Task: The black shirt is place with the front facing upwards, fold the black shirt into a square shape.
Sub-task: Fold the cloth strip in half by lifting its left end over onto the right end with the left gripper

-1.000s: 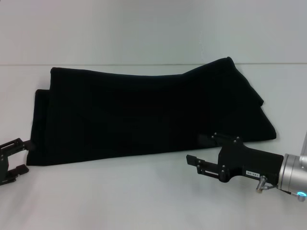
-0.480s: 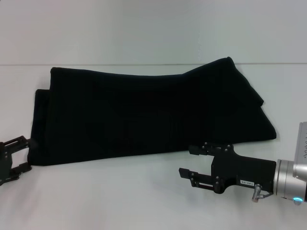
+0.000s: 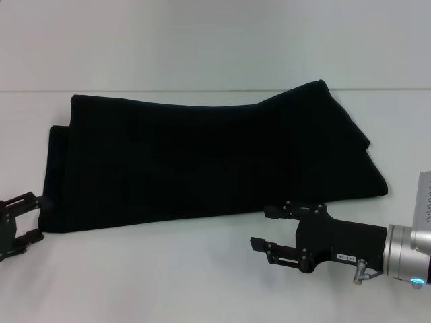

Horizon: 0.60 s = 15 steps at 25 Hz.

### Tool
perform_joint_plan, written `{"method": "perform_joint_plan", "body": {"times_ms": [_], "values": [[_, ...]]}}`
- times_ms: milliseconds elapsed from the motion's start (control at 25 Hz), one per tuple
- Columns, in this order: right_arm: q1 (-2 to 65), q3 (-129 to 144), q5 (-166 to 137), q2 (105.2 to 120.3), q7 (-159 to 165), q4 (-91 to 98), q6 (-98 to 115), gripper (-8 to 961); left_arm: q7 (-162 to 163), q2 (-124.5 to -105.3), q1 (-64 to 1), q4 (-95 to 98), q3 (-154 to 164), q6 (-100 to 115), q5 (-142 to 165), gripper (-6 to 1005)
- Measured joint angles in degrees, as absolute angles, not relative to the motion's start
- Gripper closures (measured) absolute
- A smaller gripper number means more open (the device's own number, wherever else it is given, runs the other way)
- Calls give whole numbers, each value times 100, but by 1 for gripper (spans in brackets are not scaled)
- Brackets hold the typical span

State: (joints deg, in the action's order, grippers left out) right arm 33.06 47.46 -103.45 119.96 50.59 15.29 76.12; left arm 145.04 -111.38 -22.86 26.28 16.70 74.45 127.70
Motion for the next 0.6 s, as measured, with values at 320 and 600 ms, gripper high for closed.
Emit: {"method": "perform_joint_plan", "body": {"times_ms": [320,600], "values": [[3330,4764,-10338,12007,5073,1529,7612,268,14459,-11154,-2657,2489,1833,7248,12782,186],[3365,4764,-10335,12015,5067,1453,7611,270,14442,-11176,-2892,2497,2037,7193,12782,232]]}}
